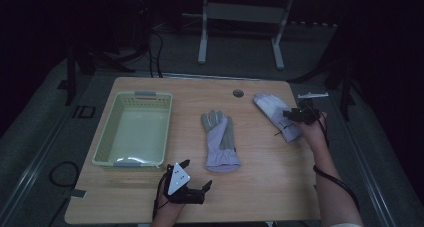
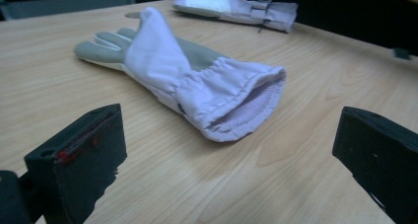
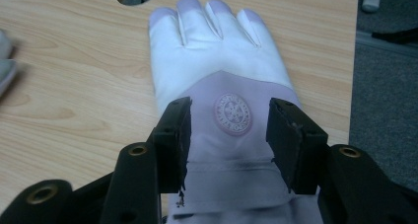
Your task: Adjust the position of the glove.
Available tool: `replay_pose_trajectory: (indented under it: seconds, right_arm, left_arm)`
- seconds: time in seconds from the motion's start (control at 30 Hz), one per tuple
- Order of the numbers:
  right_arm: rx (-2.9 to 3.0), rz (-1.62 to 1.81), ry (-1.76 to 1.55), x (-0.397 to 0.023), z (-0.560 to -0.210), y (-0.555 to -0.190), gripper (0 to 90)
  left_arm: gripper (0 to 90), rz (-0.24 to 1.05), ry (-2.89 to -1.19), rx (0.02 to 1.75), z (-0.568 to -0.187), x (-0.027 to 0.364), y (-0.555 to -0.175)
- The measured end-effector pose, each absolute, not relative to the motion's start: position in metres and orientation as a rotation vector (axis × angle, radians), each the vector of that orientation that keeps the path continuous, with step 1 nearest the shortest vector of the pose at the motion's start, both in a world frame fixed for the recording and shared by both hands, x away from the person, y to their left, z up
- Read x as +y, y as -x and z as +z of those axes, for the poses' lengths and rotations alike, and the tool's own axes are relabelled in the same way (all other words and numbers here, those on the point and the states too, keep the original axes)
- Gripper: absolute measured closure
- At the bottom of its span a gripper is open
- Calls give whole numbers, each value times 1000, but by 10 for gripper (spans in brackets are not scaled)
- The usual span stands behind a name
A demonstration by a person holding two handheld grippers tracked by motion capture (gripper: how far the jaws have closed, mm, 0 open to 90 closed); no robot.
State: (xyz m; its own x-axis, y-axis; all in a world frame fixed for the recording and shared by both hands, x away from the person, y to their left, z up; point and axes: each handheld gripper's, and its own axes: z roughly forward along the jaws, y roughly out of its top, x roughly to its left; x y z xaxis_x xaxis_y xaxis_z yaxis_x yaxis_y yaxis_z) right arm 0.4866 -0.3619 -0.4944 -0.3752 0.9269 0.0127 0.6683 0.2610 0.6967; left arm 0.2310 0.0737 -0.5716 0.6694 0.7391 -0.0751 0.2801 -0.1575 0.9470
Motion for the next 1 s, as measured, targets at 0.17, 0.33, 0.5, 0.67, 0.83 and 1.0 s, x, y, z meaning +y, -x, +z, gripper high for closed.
replay_pose_trajectory:
  seconds: [0.17, 0.33, 0.5, 0.67, 0.83, 1.0]
  right_arm:
    - [2158, 854, -1461, -363, -502, -496, 505]
    - [2173, 857, -1467, -363, -509, -506, 487]
    - [2215, 797, -1471, -363, -531, -513, 442]
    - [2249, 859, -1413, -366, -536, -511, 537]
    - [2267, 857, -1410, -362, -535, -510, 645]
    - [2238, 835, -1424, -356, -533, -507, 730]
  left_arm:
    - [0, 490, -1730, 816, -572, 74, -230]
    - [0, 485, -1717, 815, -572, 75, -230]
    - [0, 494, -1716, 820, -572, 74, -230]
    - [0, 502, -1718, 821, -572, 74, -229]
    - [0, 504, -1719, 819, -572, 74, -229]
    - [0, 504, -1720, 817, -572, 74, -229]
